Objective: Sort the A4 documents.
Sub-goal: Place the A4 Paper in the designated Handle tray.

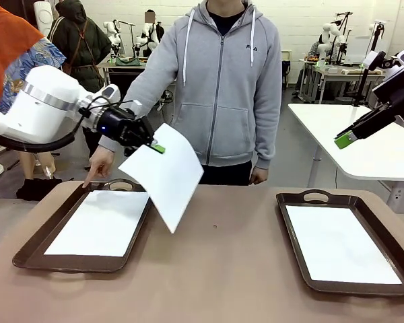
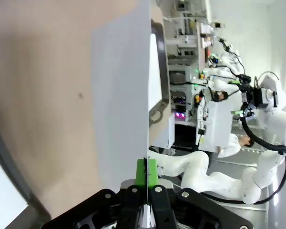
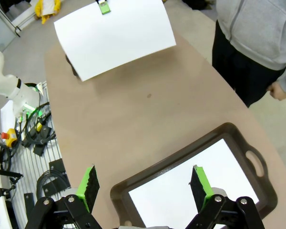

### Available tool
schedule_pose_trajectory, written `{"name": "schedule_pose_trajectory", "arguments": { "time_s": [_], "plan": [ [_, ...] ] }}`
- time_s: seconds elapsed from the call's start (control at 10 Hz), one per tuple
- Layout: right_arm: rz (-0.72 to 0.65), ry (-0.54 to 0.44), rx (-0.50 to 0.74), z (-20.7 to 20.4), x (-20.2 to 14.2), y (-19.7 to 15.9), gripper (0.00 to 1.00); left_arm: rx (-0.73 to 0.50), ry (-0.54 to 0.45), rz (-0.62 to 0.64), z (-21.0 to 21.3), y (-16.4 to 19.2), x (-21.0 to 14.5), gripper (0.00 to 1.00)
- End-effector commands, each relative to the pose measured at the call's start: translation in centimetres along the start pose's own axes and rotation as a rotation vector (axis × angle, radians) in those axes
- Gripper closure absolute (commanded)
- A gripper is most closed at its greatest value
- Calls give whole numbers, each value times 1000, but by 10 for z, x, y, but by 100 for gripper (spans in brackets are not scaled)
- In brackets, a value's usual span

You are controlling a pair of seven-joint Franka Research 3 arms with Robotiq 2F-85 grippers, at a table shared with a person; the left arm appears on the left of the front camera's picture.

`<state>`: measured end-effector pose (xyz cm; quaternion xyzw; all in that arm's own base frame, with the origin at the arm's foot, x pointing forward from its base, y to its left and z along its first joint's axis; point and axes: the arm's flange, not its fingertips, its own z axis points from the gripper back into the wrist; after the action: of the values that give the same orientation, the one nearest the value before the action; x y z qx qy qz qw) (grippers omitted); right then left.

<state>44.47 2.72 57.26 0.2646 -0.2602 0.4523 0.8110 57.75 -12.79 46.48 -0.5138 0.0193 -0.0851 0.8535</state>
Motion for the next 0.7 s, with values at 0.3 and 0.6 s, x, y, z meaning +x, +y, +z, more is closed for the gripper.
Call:
{"name": "schedule_pose_trajectory", "arguments": {
  "time_s": [0.3,0.6],
  "plan": [
    [1,-2,4,-1,1,0,0,141,-68,92,42,39,-11,99],
    [1,-2,4,-1,1,0,0,218,-94,156,69,59,-7,99]
  ]
}}
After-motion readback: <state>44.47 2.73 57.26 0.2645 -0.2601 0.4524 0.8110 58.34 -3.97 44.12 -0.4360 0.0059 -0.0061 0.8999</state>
